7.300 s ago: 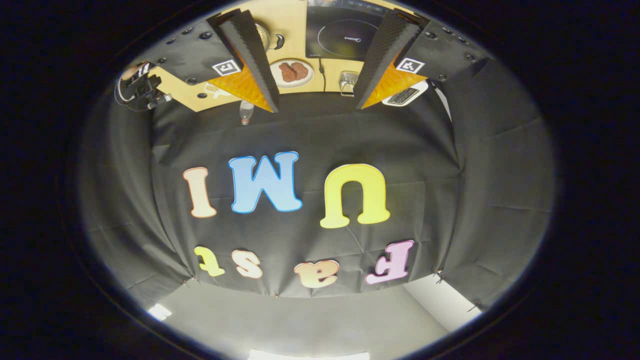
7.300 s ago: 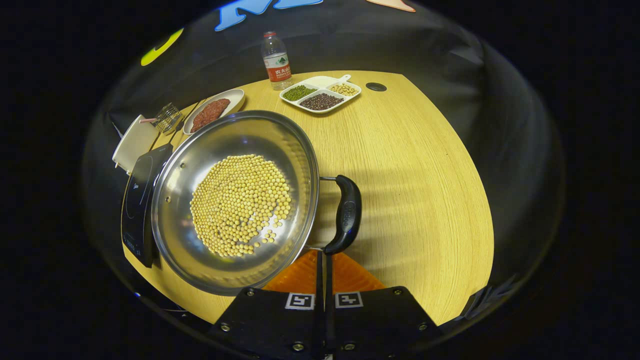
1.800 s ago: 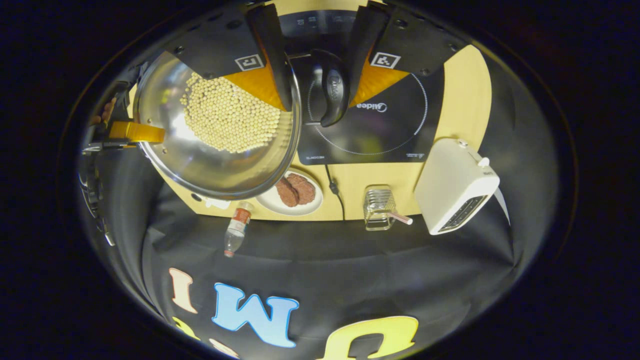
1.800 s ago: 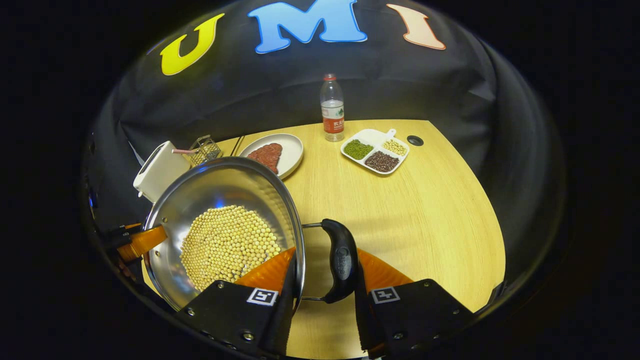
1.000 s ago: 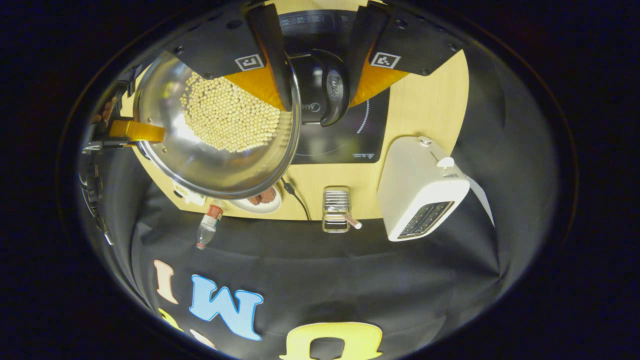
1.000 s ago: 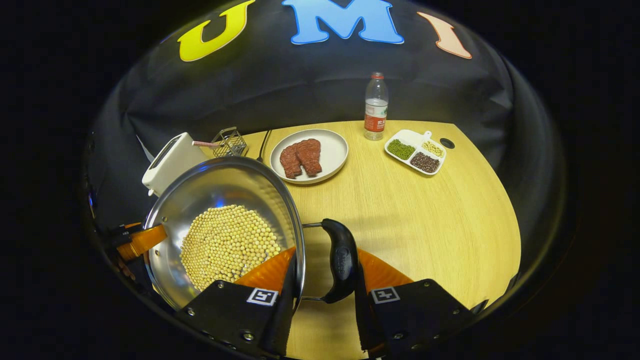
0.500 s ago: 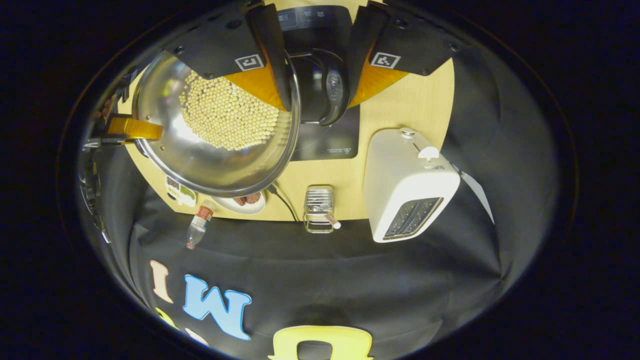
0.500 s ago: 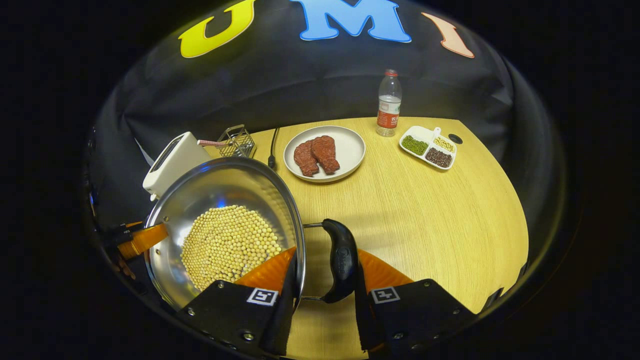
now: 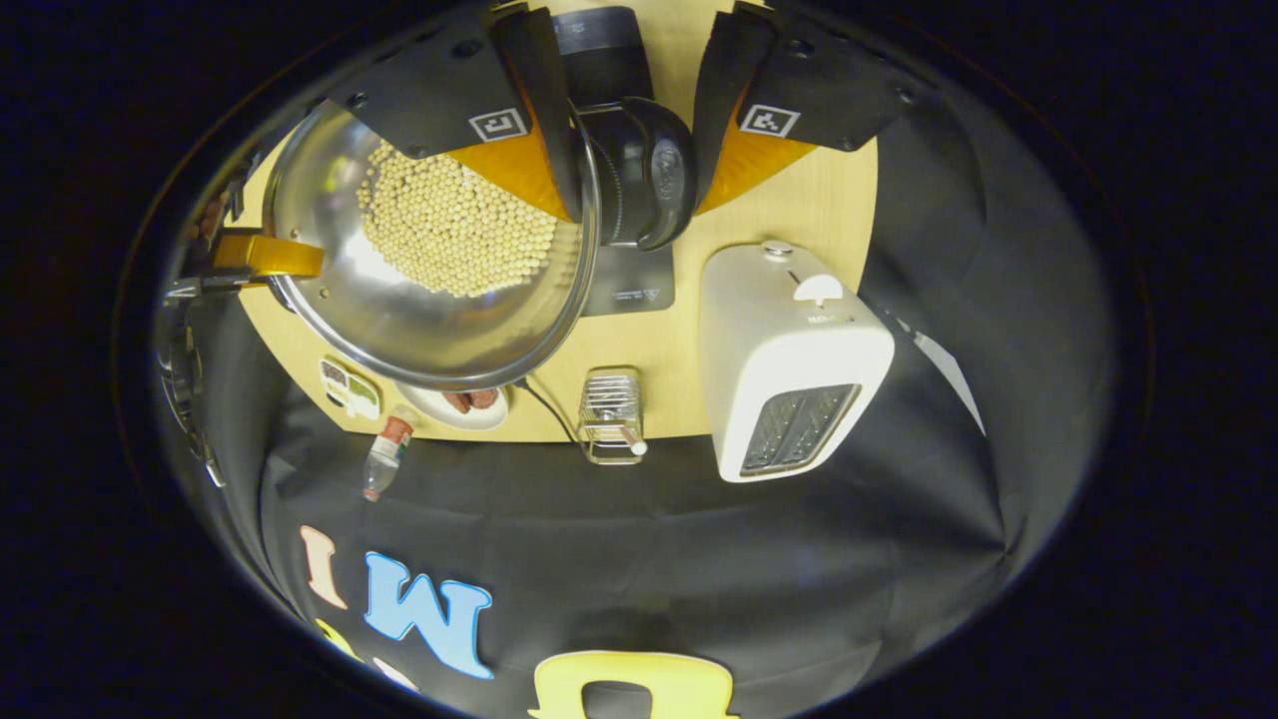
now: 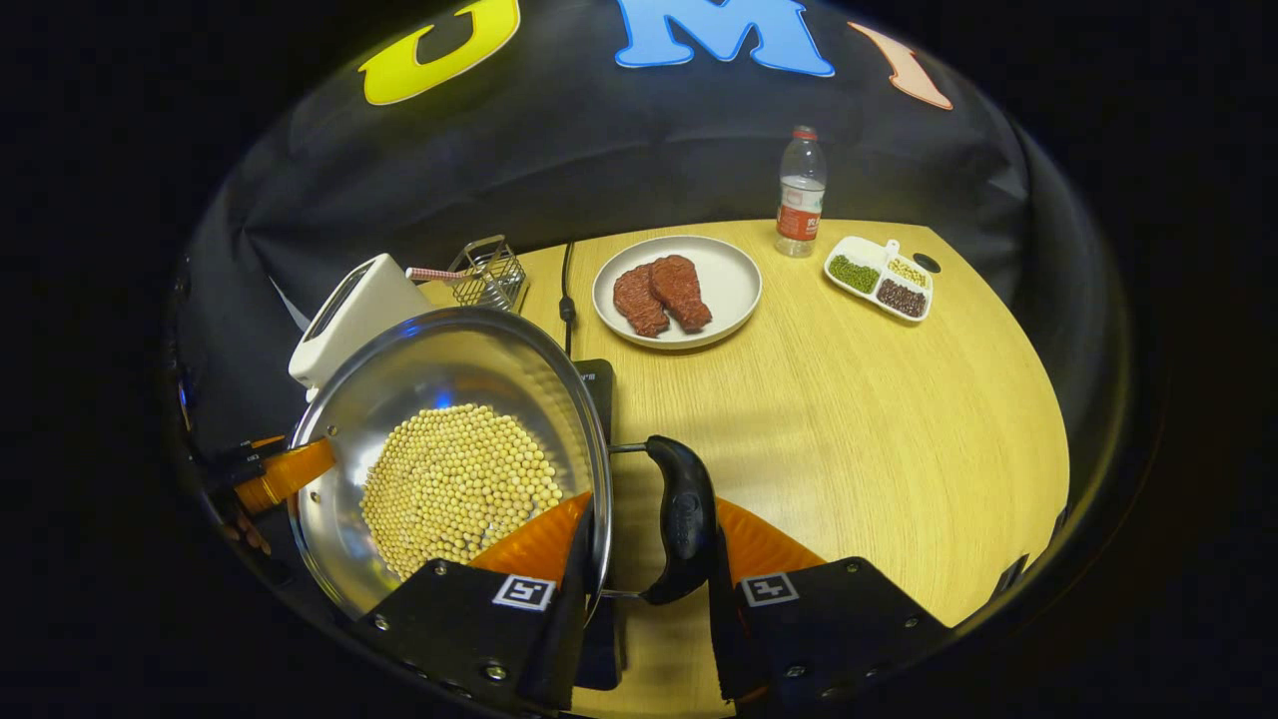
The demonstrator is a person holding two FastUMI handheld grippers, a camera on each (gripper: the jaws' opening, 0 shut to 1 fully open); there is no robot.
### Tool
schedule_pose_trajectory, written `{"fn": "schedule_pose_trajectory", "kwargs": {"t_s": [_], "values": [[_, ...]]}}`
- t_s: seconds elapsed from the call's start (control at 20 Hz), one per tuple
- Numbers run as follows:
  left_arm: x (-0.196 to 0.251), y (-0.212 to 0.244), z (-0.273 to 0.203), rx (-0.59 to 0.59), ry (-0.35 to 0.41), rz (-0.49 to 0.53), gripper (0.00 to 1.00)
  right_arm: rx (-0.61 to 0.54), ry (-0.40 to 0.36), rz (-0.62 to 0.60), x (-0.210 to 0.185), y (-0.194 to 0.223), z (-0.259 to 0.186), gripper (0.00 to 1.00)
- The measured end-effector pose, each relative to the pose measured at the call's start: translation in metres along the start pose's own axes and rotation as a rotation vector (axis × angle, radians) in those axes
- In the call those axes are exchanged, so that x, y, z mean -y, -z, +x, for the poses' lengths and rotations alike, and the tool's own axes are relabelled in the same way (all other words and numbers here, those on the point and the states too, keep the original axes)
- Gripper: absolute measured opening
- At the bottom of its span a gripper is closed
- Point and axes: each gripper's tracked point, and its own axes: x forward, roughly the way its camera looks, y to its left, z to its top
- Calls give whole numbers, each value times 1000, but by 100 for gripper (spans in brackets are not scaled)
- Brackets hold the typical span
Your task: First push the handle of the pot to place it horizontally, then grasp the pot with both hands and set it on the induction cooktop.
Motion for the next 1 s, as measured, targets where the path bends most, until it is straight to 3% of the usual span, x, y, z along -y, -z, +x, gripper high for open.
{"fn": "schedule_pose_trajectory", "kwargs": {"t_s": [0.75, 0.9, 1.0], "values": [[-19, 19, 29, -9, 30, -6, 63, -15, 44, 24, -12, 13, 23, 53], [-21, 19, 27, 3, 34, -24, 60, 0, 39, 23, -12, 12, 25, 53], [-25, 21, 27, 4, 33, -49, 63, 14, 20, 20, -14, 8, 27, 53]]}}
